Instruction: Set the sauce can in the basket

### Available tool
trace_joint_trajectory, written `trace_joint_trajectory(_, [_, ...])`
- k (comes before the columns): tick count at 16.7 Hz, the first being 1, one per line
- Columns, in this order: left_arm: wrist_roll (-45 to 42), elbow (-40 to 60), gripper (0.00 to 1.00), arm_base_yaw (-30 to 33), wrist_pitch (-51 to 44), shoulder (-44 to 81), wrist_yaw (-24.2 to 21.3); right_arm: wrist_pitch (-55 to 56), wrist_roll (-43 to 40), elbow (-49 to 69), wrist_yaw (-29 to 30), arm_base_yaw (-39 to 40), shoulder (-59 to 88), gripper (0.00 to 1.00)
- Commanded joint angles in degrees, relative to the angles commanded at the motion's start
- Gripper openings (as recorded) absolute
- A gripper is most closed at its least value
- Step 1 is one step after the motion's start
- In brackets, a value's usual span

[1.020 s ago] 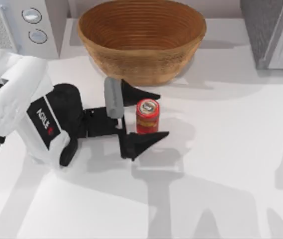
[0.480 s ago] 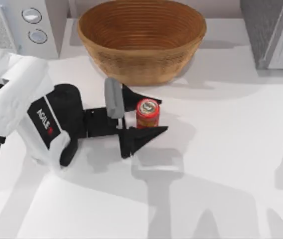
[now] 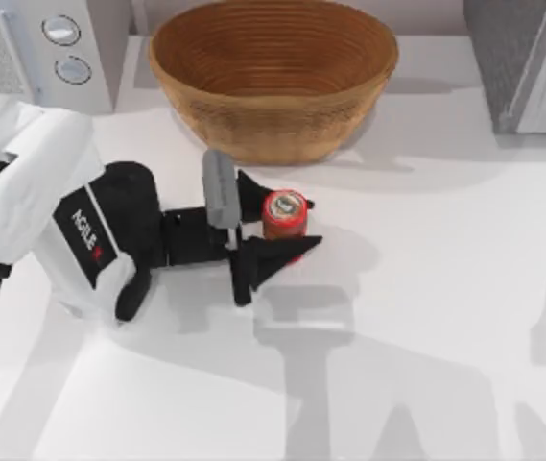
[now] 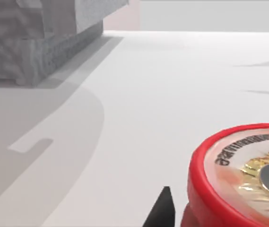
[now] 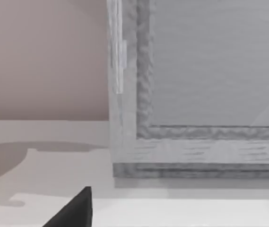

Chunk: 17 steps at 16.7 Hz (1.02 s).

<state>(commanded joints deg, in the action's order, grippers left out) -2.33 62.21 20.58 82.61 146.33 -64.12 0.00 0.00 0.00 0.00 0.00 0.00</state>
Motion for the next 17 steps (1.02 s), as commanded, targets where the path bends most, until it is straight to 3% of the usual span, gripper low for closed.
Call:
trace_joint_trajectory(10, [-0.13, -0.96, 0.00, -0.68, -0.43, -0.95, -0.46, 0.00, 0.00, 0.00, 0.00, 0.00, 0.00, 1.00])
trace_joint_trajectory(17, [-1.13, -18.32, 0.00, -7.02, -3.07, -19.45, -6.22, 0.00, 0.00, 0.00, 0.00, 0.00, 0.00, 1.00])
